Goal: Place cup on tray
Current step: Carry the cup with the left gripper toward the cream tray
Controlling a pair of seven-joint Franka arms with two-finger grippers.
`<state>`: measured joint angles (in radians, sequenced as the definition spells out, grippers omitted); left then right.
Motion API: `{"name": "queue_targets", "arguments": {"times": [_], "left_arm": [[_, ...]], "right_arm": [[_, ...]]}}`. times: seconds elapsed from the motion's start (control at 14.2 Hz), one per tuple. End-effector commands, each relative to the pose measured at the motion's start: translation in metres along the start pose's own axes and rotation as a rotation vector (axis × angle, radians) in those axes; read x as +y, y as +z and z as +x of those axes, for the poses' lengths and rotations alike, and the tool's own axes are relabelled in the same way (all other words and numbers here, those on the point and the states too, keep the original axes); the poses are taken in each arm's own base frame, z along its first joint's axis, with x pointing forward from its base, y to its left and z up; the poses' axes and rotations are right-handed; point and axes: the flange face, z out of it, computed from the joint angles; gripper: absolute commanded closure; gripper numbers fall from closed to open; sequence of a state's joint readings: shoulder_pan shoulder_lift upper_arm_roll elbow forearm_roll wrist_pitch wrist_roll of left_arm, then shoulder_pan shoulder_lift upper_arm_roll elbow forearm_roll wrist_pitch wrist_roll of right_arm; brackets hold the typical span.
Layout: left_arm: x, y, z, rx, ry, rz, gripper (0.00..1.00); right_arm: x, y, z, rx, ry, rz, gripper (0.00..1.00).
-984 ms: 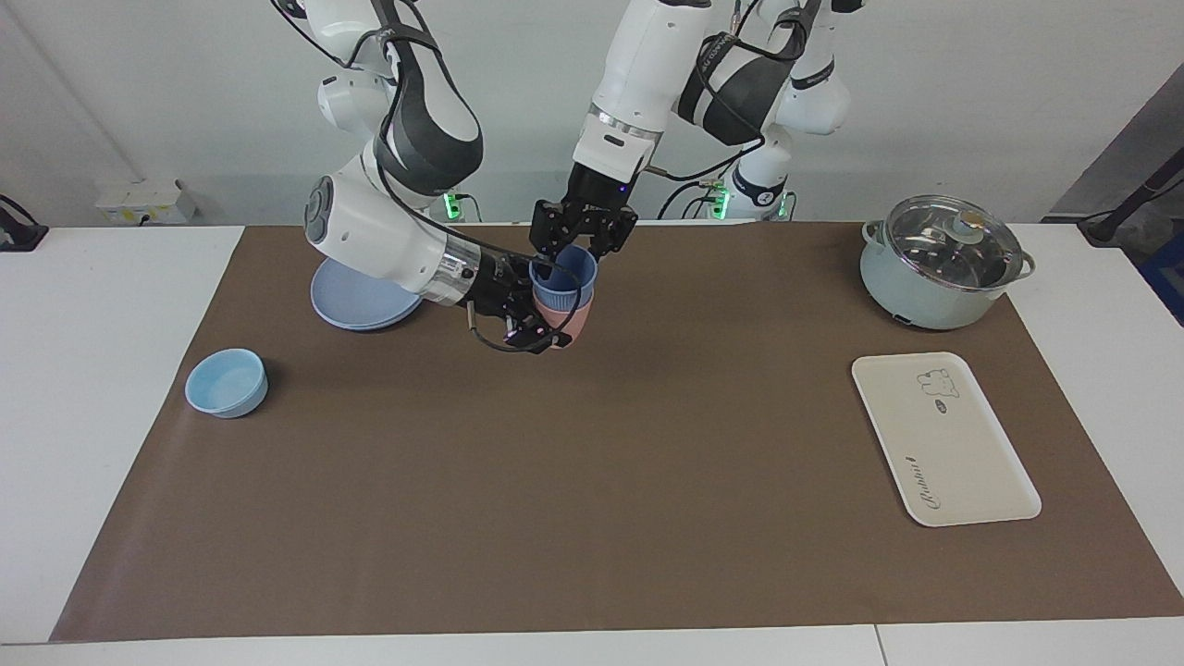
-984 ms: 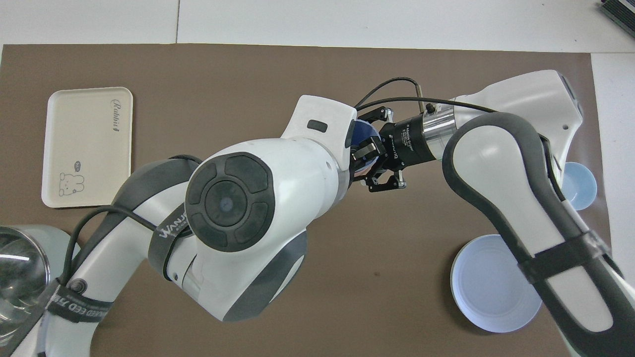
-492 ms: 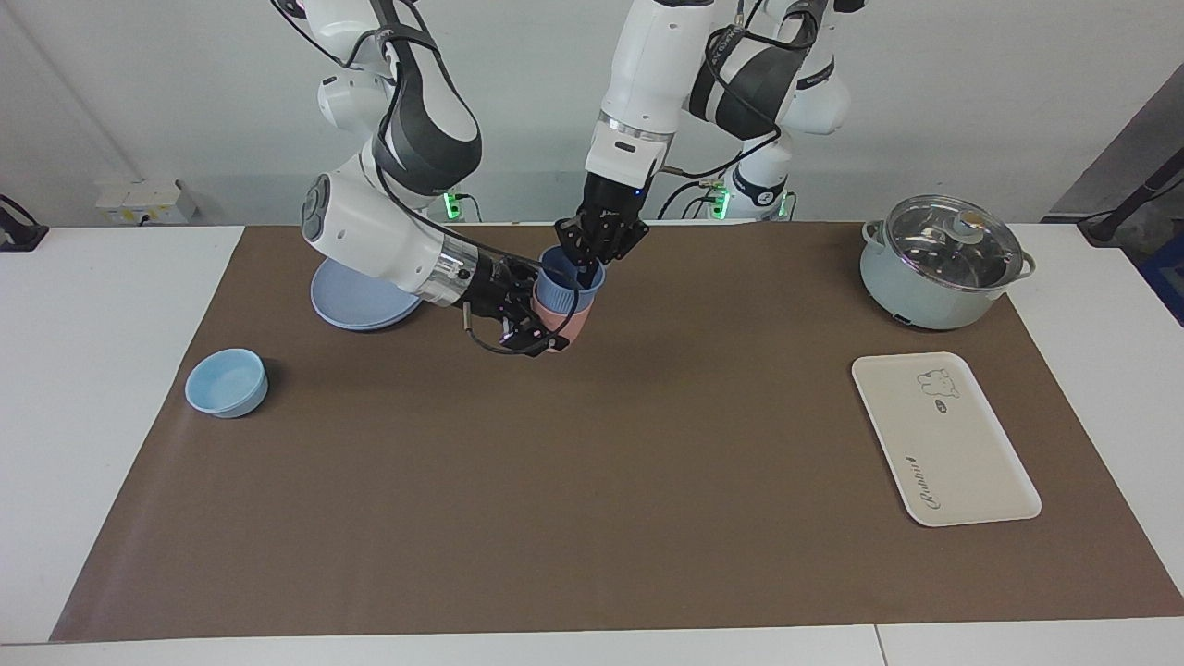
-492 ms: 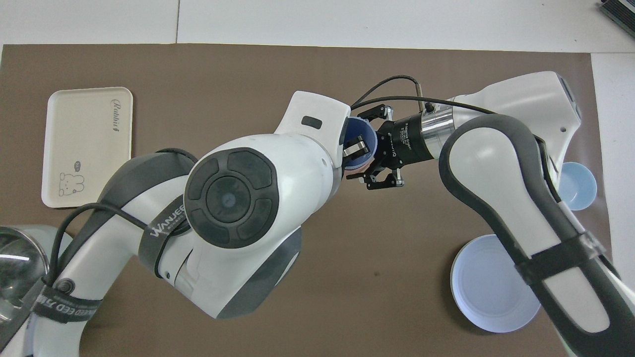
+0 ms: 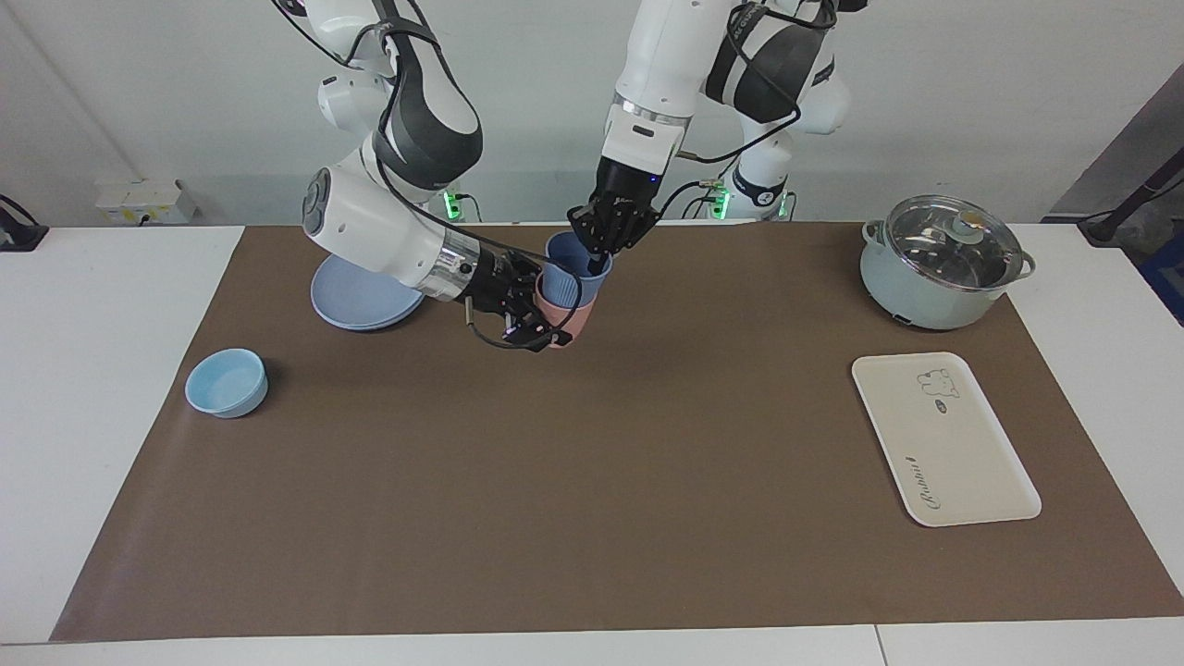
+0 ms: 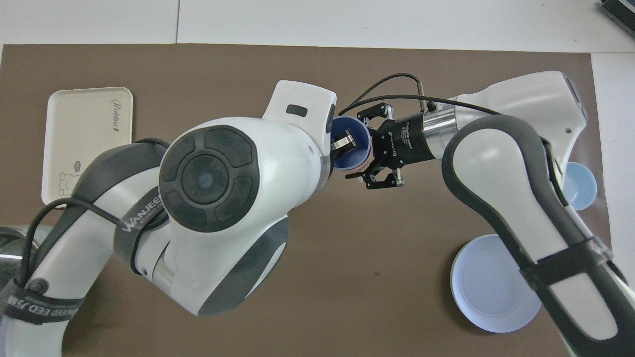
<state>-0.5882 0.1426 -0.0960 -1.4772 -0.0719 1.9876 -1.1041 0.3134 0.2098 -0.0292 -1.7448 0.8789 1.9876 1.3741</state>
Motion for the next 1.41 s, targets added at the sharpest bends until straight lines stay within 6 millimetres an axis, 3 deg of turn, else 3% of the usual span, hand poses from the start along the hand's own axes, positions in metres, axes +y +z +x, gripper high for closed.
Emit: {"name": "queue_targets", "arguments": {"times": [0.0, 0.14, 0.28, 0.42, 0.63, 0.77, 0.98, 1.19, 1.34], "left_arm": [[0.0, -0.039, 0.006, -0.002, -0.014, -0.015, 1.0], [-0.011, -0.059, 0.022, 0.015, -0.04, -0.032, 1.0], [-0.03, -0.062, 0.046, 0.024, -0.076, 0.007, 1.0], [-0.052, -0.083, 0.071, 0.069, -0.037, 0.0, 1.0], [-0.121, -0.078, 0.138, 0.086, 0.037, 0.061, 1.0], [-0.176, -0.063, 0.171, 0.084, 0.087, 0.089, 1.0], [-0.23, -0.026, 0.219, 0.083, 0.184, 0.116, 1.0], [-0.302, 0.017, 0.279, 0.054, 0.292, 0.159, 1.0], [-0.359, 0.044, 0.313, 0.063, 0.377, 0.178, 1.0]], "right_arm": [[0.003, -0.001, 0.001, -0.013, 0.021, 0.006, 1.0], [0.002, -0.003, 0.003, -0.013, 0.022, 0.01, 1.0], [-0.001, -0.013, 0.013, -0.011, 0.033, 0.027, 1.0], [-0.006, -0.036, 0.042, -0.011, 0.083, 0.058, 1.0], [-0.009, -0.077, 0.096, -0.037, 0.146, 0.092, 1.0], [-0.005, -0.091, 0.145, -0.043, 0.158, 0.088, 1.0], [0.006, -0.109, 0.223, -0.06, 0.159, 0.089, 1.0], [0.014, -0.12, 0.299, -0.11, 0.158, 0.121, 1.0], [0.011, -0.114, 0.328, -0.122, 0.094, 0.13, 1.0]]}}
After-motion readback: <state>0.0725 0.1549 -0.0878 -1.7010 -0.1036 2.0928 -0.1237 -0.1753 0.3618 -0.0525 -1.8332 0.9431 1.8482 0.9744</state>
